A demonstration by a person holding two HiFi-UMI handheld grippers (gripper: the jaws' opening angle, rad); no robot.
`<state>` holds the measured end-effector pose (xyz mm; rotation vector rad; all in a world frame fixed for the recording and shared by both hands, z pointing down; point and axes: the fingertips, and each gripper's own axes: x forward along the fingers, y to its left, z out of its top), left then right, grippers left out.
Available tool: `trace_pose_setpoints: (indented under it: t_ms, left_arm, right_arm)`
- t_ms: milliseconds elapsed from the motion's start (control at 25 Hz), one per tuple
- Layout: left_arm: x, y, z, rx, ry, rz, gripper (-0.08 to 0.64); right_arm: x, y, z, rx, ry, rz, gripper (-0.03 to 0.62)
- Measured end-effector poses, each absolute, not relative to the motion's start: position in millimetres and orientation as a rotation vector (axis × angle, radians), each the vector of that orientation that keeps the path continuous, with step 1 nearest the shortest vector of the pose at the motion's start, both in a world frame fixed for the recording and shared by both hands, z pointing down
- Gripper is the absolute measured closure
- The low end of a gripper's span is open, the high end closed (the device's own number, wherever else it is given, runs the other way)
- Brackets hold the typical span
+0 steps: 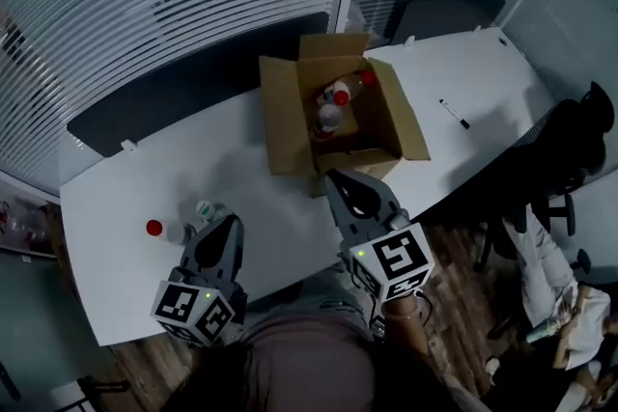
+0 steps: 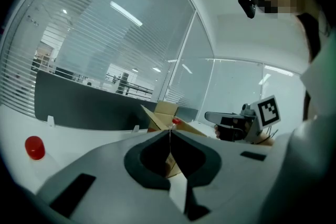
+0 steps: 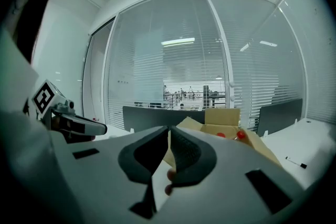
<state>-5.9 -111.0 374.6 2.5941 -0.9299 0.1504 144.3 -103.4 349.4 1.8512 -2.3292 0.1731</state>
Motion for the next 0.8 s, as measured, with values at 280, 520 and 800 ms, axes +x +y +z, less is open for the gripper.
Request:
trace_pose_setpoints:
  t_ms: [280,520,800]
  left_arm:
    - [37.5,-126.4,382.1,2.598,-0.921,0.131,0.551]
    - [69.7,-137.4,379.5,2.59,-0.935,0.132,0.551]
    - [95.7,-145.1,376.1,2.558,-0.984,0.147,0.551]
  right_arm:
    - [190.1,-121.5,345.5,1.837,-2.329,0.173,0.558]
    - [222.9,-130.0,350.4,1.835,-2.319,0.193,0.558]
    - [248.8,-146.2,351.8,1.787,-2.34,0.208,0.558]
